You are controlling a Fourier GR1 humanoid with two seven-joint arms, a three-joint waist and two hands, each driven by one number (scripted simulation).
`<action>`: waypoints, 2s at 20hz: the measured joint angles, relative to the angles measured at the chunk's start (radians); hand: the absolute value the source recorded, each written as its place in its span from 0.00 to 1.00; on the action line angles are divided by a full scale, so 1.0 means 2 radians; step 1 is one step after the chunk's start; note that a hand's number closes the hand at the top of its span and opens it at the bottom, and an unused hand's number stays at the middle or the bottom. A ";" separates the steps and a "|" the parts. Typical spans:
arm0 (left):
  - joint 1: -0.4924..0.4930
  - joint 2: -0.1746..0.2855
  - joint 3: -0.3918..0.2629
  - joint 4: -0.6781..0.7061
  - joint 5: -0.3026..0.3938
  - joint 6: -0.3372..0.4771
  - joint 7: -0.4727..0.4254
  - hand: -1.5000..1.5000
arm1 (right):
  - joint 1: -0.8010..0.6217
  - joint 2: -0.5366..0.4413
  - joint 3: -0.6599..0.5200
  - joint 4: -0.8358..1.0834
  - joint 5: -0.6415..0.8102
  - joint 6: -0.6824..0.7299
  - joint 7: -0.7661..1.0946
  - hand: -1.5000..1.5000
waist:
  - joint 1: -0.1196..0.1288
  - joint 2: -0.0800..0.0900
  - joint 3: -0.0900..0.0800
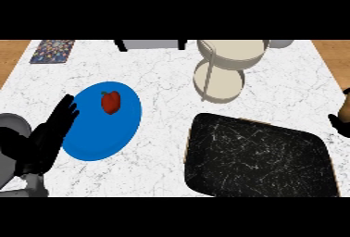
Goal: Pick the pear from the tray and place it in the tiered basket
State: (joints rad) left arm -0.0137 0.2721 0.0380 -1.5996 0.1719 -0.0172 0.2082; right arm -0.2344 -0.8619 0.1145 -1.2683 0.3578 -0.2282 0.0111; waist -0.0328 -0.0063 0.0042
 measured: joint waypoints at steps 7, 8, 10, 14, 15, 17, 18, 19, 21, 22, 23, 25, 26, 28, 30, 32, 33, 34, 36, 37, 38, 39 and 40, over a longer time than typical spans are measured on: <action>-0.007 -0.001 0.001 -0.001 -0.004 -0.002 0.003 0.50 | 0.015 -0.010 -0.083 -0.081 -0.100 0.030 -0.058 1.00 | 0.006 0.000 -0.002; -0.003 -0.002 -0.001 -0.003 -0.006 -0.003 0.003 0.50 | 0.016 -0.013 -0.091 -0.098 -0.110 0.041 -0.051 1.00 | 0.007 0.000 -0.002; -0.015 -0.001 0.005 0.014 -0.005 -0.008 -0.002 0.50 | 0.017 -0.010 -0.092 -0.138 -0.113 0.052 -0.024 1.00 | 0.009 0.001 -0.002; -0.021 -0.004 0.007 0.026 -0.010 -0.016 -0.009 0.50 | -0.008 -0.007 -0.092 -0.183 -0.120 0.087 0.025 1.00 | 0.014 0.002 -0.002; -0.021 -0.002 0.009 0.027 -0.009 -0.020 -0.010 0.50 | -0.017 -0.002 -0.085 -0.198 -0.116 0.090 0.045 1.00 | 0.015 0.002 -0.002; -0.025 -0.010 0.003 0.025 -0.013 -0.016 -0.006 0.50 | -0.048 0.006 -0.071 -0.211 -0.107 0.099 0.081 1.00 | 0.018 0.003 -0.002; -0.028 -0.014 0.002 0.031 -0.017 -0.015 -0.011 0.50 | -0.066 0.015 -0.061 -0.213 -0.100 0.099 0.098 1.00 | 0.019 0.003 -0.003; -0.033 -0.013 0.002 0.034 -0.016 -0.017 -0.009 0.50 | -0.086 0.024 -0.047 -0.219 -0.092 0.100 0.122 1.00 | 0.021 0.003 -0.003; -0.028 -0.015 -0.001 0.026 -0.021 -0.016 -0.006 0.50 | -0.123 0.039 -0.032 -0.216 -0.081 0.108 0.153 1.00 | 0.023 0.003 -0.003; -0.030 -0.012 0.003 0.025 -0.018 -0.018 -0.003 0.50 | -0.137 0.051 -0.021 -0.211 -0.071 0.107 0.166 1.00 | 0.023 0.003 -0.003; -0.035 -0.017 0.000 0.027 -0.023 -0.014 0.000 0.50 | -0.156 0.060 -0.016 -0.201 -0.067 0.112 0.175 1.00 | 0.023 0.004 -0.003; -0.033 -0.017 0.002 0.021 -0.021 -0.017 0.003 0.50 | -0.184 0.085 0.001 -0.188 -0.048 0.112 0.198 1.00 | 0.024 0.004 -0.003; -0.028 -0.019 0.001 0.015 -0.023 -0.015 0.006 0.50 | -0.197 0.096 0.007 -0.182 -0.039 0.114 0.207 1.00 | 0.024 0.004 -0.003; -0.026 -0.016 0.006 0.016 -0.023 -0.020 0.000 0.50 | -0.224 0.120 0.016 -0.152 -0.021 0.113 0.214 1.00 | 0.024 0.004 -0.003; -0.026 -0.016 0.009 0.018 -0.022 -0.024 -0.002 0.50 | -0.247 0.141 0.023 -0.127 -0.006 0.117 0.221 1.00 | 0.024 0.004 -0.003; -0.024 -0.018 0.009 0.022 -0.023 -0.026 -0.005 0.50 | -0.263 0.166 0.035 -0.118 0.012 0.116 0.244 1.00 | 0.023 0.004 -0.002; -0.022 -0.023 0.006 0.020 -0.026 -0.024 -0.005 0.50 | -0.272 0.173 0.034 -0.106 0.016 0.120 0.248 1.00 | 0.023 0.004 -0.003; -0.021 -0.020 0.011 0.018 -0.024 -0.026 -0.002 0.50 | -0.275 0.179 0.030 -0.103 0.019 0.125 0.251 1.00 | 0.022 0.004 -0.003; -0.023 -0.020 0.014 0.014 -0.024 -0.026 0.003 0.50 | -0.287 0.194 0.030 -0.073 0.031 0.125 0.248 1.00 | 0.023 0.004 -0.003; -0.023 -0.022 0.013 0.013 -0.025 -0.027 0.004 0.50 | -0.295 0.205 0.032 -0.061 0.039 0.124 0.250 1.00 | 0.022 0.004 -0.002; -0.030 -0.022 0.014 0.019 -0.027 -0.026 0.002 0.50 | -0.297 0.210 0.030 -0.049 0.043 0.124 0.243 1.00 | 0.022 0.004 -0.002; -0.026 -0.024 0.013 0.019 -0.031 -0.026 -0.003 0.50 | -0.297 0.220 0.030 -0.037 0.051 0.119 0.237 1.00 | 0.022 0.004 -0.002; -0.026 -0.023 0.016 0.021 -0.029 -0.029 -0.005 0.50 | -0.307 0.226 0.029 -0.018 0.058 0.118 0.233 1.00 | 0.022 0.004 -0.002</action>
State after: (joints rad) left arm -0.0667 0.2263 0.0695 -1.5569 0.1136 -0.0761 0.1982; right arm -0.8490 -0.4095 0.1730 -1.3048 0.4729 0.0069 0.4766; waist 0.0119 0.0015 -0.0004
